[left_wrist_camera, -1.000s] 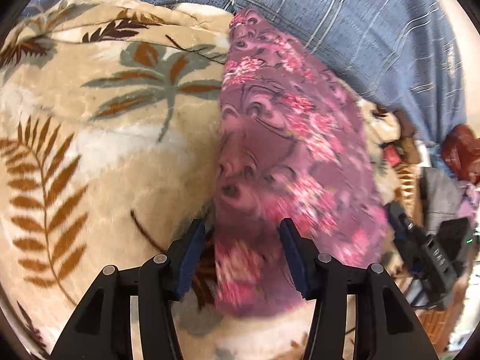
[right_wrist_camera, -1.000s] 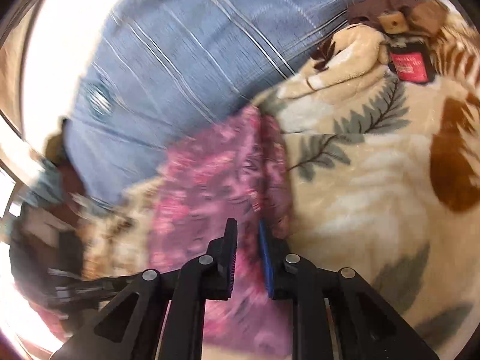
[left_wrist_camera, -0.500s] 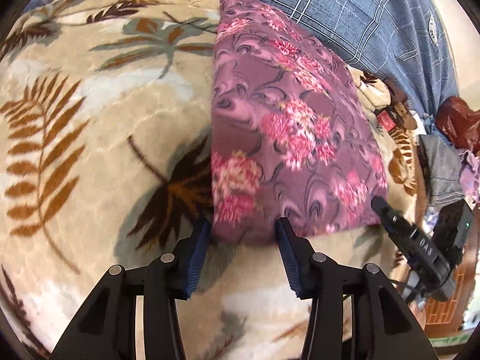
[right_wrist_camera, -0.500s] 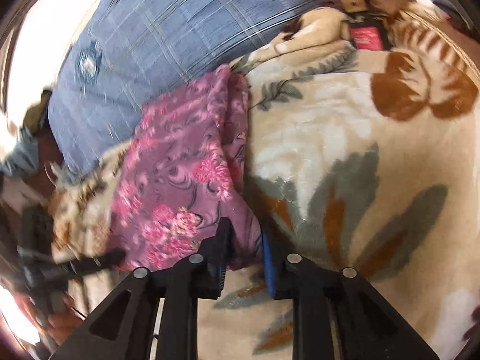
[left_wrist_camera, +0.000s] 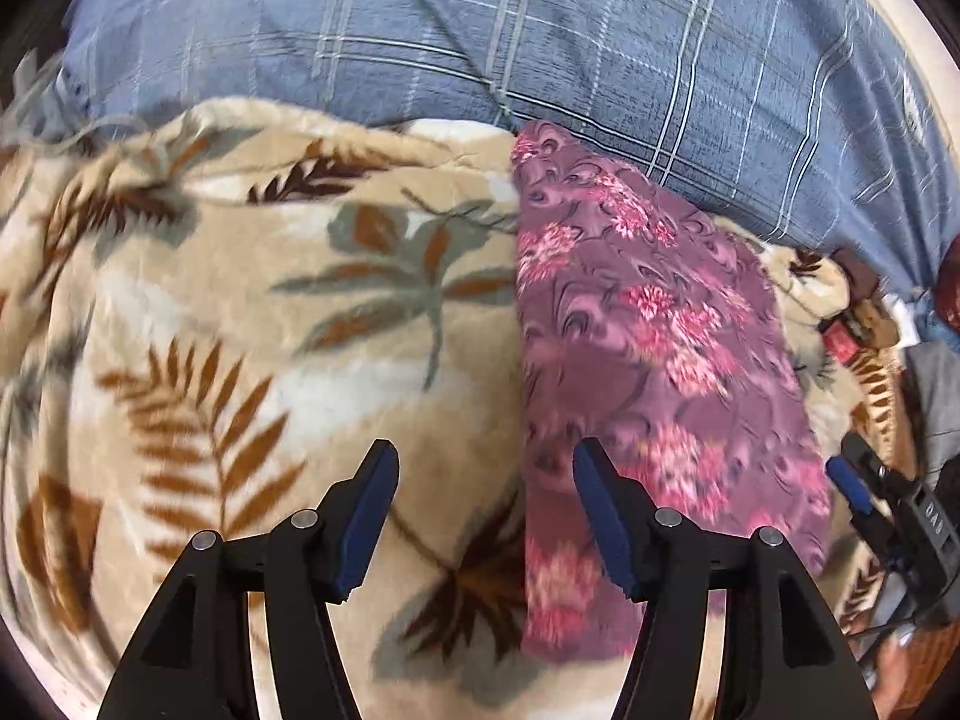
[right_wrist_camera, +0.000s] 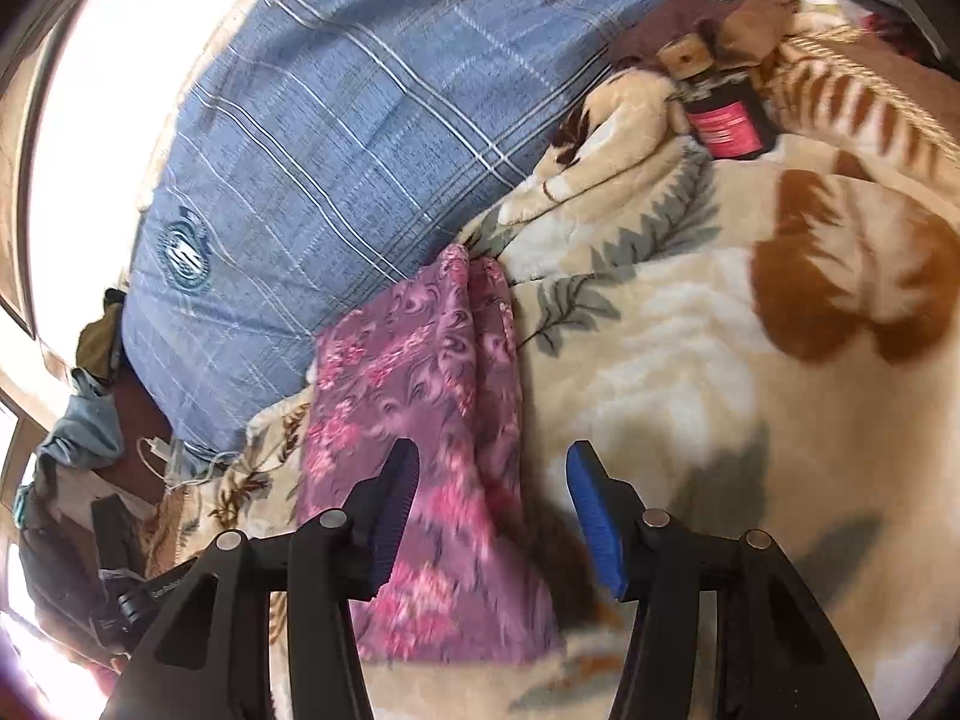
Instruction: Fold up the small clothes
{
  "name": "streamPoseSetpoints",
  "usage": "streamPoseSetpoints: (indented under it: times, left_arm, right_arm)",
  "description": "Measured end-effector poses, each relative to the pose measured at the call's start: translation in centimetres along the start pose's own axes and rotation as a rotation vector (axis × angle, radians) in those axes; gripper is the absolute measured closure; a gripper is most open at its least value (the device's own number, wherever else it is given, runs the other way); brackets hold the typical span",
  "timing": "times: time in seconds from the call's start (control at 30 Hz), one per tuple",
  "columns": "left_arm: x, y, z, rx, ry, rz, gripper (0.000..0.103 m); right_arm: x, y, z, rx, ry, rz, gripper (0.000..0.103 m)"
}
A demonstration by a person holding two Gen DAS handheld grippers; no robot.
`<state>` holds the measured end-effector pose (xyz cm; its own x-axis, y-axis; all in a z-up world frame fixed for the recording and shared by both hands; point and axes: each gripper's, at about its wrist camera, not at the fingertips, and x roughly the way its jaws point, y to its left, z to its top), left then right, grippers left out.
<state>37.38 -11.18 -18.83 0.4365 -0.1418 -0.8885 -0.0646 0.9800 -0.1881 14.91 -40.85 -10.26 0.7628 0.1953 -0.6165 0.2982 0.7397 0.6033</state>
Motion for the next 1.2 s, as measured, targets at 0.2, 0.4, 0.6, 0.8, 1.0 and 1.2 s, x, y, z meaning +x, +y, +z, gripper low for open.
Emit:
streamPoseSetpoints:
  times: [0.2, 0.4, 0.6, 0.8, 1.0, 1.2]
  left_arm:
    - [3.5, -2.6, 2.0, 0.07, 0.002, 0.04, 0.043]
    - [5.1, -2.6, 3.6, 0.068, -0.011, 0.042, 0.039]
    - [5.7, -1.6, 6.2, 0.064, 0.015, 0.037, 0.034]
    - [7.3, -1.1, 9.5, -0.013, 0.052, 0.008, 0.034]
    - [9.8, -1.9, 10.9, -0.059, 0.132, -0.13, 0.043]
    - [13.3, -1.9, 12.2, -0.099, 0.199, -0.092, 0.041]
  right_arm:
    - [5.0, 1.0, 2.6, -0.062, 0.084, -0.058, 0.045]
    - [7.5, 2.6, 4.4, -0.128, 0.107, -0.088, 0.041]
    - [8.9, 3.1, 6.4, -0.14, 0.12, -0.107, 0.038]
    - [9.8, 3.6, 8.3, -0.148, 0.094, -0.026, 0.039]
    - [12.9, 6.1, 7.7, -0.282, 0.155, -0.09, 0.097]
    - [13.0, 2.3, 9.0, -0.157, 0.116, -0.122, 0.098]
